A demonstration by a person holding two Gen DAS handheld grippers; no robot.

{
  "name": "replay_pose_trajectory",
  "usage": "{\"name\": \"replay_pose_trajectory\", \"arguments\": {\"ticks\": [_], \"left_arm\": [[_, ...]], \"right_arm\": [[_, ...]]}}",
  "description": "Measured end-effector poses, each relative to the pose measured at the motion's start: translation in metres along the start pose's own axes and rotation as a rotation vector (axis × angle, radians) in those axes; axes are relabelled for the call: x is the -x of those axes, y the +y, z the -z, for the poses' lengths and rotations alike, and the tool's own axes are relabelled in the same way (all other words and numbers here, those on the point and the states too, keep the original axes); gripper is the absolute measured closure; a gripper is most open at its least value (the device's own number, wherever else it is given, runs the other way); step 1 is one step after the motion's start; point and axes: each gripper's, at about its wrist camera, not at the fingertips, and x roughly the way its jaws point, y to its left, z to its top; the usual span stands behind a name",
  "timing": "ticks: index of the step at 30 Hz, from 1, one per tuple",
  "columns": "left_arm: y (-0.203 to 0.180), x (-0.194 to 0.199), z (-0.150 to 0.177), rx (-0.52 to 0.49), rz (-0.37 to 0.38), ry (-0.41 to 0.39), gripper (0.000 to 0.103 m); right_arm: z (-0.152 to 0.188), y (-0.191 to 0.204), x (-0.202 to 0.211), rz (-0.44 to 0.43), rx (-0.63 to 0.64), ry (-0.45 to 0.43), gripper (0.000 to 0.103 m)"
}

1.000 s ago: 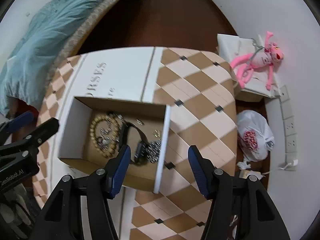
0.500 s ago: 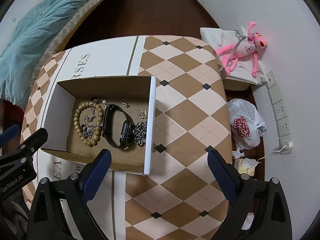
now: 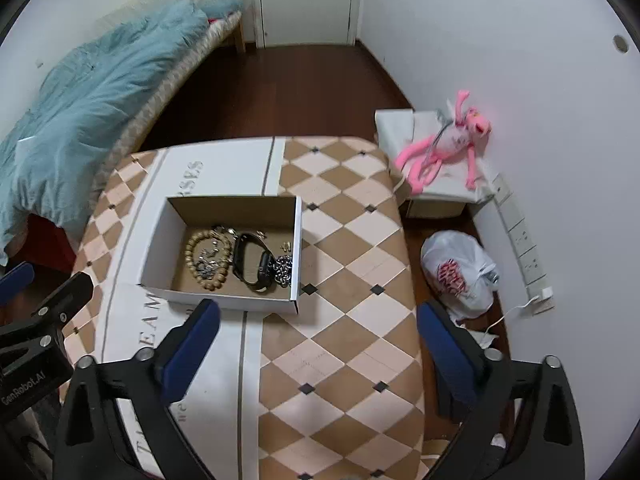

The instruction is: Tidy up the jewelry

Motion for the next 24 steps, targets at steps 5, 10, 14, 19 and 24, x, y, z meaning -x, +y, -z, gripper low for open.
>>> {"name": "replay_pose_trajectory", "arguments": {"ticks": [5,10,14,19,24], "left_arm": [[0.0,0.043,0.002,-0.001,-0.002,-0.067,0.004],[0.004,0.077,0.006,0.004,-0.001,-0.114,0.004],[0.006,0.101,0.01,0.006,-0.001,-0.145,0.004],[0.006,0.119,0.015,0.0,0.006,-0.155,0.004],[0.004,0.122,0.014,-0.002,0.009,-0.139,0.004]], "right_arm": [[0.006,-0.002,0.056,0.005,-0.005,-0.094,0.0],[0.011,-0.002,0.104,0.01,-0.007,-0.173,0.0],[0.016,-0.003,0.131,0.011,-0.013,-0.211,0.0],[0.022,-0.006,0.156,0.007,-0.018,-0.237,0.0],[0.023,-0.01,0.161,0.016,-0.026,-0.22,0.0]]}}
